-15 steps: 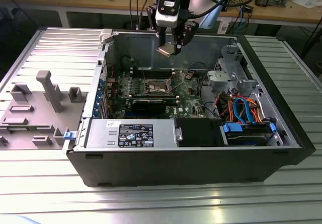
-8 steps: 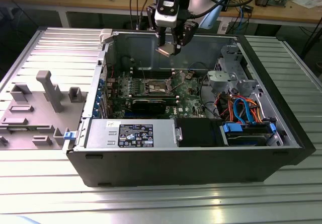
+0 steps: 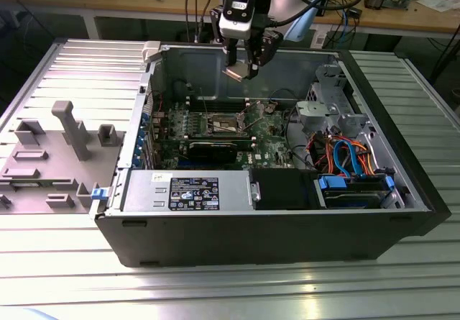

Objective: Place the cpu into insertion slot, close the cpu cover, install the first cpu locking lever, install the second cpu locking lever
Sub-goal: 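Place the cpu into insertion slot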

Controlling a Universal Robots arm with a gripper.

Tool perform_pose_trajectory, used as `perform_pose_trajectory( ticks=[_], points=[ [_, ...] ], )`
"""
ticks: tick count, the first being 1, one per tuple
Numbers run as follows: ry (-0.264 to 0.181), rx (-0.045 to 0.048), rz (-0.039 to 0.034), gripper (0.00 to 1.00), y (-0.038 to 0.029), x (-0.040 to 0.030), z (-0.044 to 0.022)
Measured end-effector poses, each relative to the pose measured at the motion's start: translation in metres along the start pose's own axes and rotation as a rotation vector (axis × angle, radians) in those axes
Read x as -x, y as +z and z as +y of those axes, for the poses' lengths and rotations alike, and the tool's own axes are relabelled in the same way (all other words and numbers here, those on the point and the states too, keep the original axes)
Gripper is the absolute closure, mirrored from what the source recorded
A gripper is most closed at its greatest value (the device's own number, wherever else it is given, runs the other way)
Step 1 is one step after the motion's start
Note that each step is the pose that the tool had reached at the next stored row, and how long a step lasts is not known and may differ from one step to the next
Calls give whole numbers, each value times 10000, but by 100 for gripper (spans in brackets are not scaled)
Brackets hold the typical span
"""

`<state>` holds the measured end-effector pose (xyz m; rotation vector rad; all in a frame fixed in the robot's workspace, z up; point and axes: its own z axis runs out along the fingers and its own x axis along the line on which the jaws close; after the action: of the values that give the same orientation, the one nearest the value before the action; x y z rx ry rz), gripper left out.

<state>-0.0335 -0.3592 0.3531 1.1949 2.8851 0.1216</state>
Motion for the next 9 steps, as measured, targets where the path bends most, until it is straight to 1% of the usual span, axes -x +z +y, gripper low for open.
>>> perform_pose_trajectory(
  ticks=[9],
  points=[
    [81,1,-6,46,0,0,0]
  ],
)
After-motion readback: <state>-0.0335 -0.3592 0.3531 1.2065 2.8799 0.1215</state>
